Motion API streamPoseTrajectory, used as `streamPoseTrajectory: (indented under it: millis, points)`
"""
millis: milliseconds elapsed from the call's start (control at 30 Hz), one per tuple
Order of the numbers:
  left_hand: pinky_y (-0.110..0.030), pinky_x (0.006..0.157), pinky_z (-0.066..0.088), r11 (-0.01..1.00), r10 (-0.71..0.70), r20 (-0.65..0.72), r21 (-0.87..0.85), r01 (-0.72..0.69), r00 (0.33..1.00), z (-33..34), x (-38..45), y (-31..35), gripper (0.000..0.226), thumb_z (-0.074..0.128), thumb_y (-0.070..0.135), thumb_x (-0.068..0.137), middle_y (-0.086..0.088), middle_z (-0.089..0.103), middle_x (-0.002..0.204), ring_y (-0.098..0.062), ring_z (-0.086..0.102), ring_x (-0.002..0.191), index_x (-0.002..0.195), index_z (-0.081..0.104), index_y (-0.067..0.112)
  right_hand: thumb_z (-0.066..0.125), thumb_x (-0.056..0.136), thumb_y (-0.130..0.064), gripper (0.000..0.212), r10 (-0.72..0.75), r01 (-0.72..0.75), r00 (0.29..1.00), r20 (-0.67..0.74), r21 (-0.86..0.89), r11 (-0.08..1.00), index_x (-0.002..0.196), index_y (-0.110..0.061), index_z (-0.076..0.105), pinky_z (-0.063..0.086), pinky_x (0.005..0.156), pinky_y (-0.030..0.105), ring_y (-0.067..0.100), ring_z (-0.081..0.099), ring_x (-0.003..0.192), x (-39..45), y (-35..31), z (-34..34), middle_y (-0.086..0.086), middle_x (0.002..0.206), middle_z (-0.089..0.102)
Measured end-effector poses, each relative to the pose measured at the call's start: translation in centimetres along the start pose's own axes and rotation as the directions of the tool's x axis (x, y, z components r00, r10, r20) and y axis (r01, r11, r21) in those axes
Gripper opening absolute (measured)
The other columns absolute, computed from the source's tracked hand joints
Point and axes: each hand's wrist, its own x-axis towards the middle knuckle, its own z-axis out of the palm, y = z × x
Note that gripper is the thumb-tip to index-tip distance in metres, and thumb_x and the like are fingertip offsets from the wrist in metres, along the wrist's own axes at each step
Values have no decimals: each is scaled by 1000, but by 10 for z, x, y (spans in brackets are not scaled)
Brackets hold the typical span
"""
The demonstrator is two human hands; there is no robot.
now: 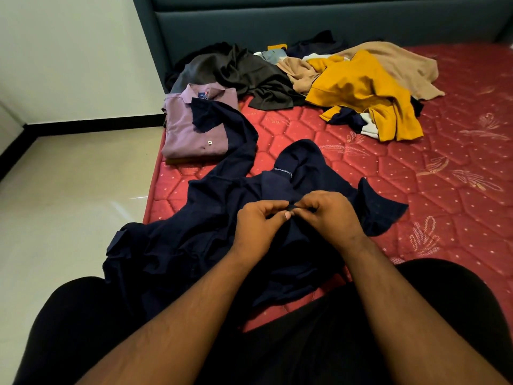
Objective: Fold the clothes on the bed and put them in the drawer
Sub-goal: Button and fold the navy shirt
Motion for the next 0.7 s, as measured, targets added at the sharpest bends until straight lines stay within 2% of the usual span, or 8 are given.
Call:
streamPoseTrajectory:
  millis: [167, 300, 433, 500, 567, 600, 667, 700]
  points:
    - [-9, 46, 35, 981, -191, 249, 7, 195, 950, 0, 5, 3, 16, 58, 1, 93, 16, 60, 50, 5, 45, 40, 101, 72, 5, 66, 75, -29, 16, -97, 79, 993, -60, -253, 964, 66, -17, 62, 31, 53, 28, 25, 54, 72, -9, -9, 5, -2, 72, 55]
    - [-24, 58, 38, 961, -275, 330, 59, 271, 903, -5, 14, 3, 18, 59, 6, 92, -7, 66, 69, -10, 48, 60, 81, 73, 12, 54, 76, -22, 9, -196, 198, 980, 25, -166, 966, 70, -15, 56, 40, 69, 35, 26, 57, 89, -8, -11, 6, 1, 94, 62]
    - [-28, 47, 22, 931, -363, 396, 172, 321, 843, -20, 24, -3, 42, 63, 22, 92, -1, 39, 53, -9, 29, 46, 54, 46, 21, 57, 84, -22, 20, 74, -53, 979, 190, -114, 992, 76, -20, 39, 41, 61, 37, 30, 56, 74, -3, -13, 1, -3, 75, 55]
    - [-27, 52, 34, 952, -280, 270, 202, 230, 921, -30, 36, -8, 35, 65, 19, 90, -3, 53, 58, -10, 41, 48, 56, 58, 18, 51, 87, -19, 15, 168, -91, 957, 238, -304, 948, 80, -23, 38, 44, 67, 37, 30, 57, 83, 0, -9, -6, -1, 84, 56]
    - [-27, 74, 48, 941, -118, 86, 328, 84, 989, -44, 56, -16, 14, 62, 10, 88, 0, 70, 82, -12, 62, 71, 81, 75, 13, 48, 89, -18, 14, 307, -48, 851, 426, -519, 853, 100, -26, 52, 45, 85, 40, 30, 57, 106, 5, -6, -15, 4, 109, 60]
    - [-26, 84, 49, 908, -35, 39, 419, 15, 999, -51, 67, -19, 19, 60, 7, 86, 1, 73, 93, -13, 66, 85, 93, 76, 13, 50, 89, -21, 25, 417, -19, 735, 535, -598, 801, 112, -25, 56, 42, 93, 40, 28, 55, 115, 9, -8, -20, 5, 121, 60]
    - [-35, 90, 52, 810, 111, 82, 570, -138, 990, -62, 91, -21, 33, 56, 2, 80, -4, 73, 105, -23, 67, 97, 104, 75, 15, 60, 84, -28, 35, 534, -11, 539, 651, -629, 777, 118, -19, 62, 44, 100, 40, 27, 58, 116, 26, -7, -24, 6, 126, 62]
    - [-39, 89, 52, 735, 162, 126, 647, -205, 979, -65, 106, -22, 37, 56, 2, 79, -6, 72, 108, -29, 65, 99, 107, 74, 17, 63, 83, -30, 36, 508, -11, 549, 664, -602, 799, 116, -17, 63, 47, 98, 40, 27, 60, 113, 41, -8, -23, 6, 123, 63]
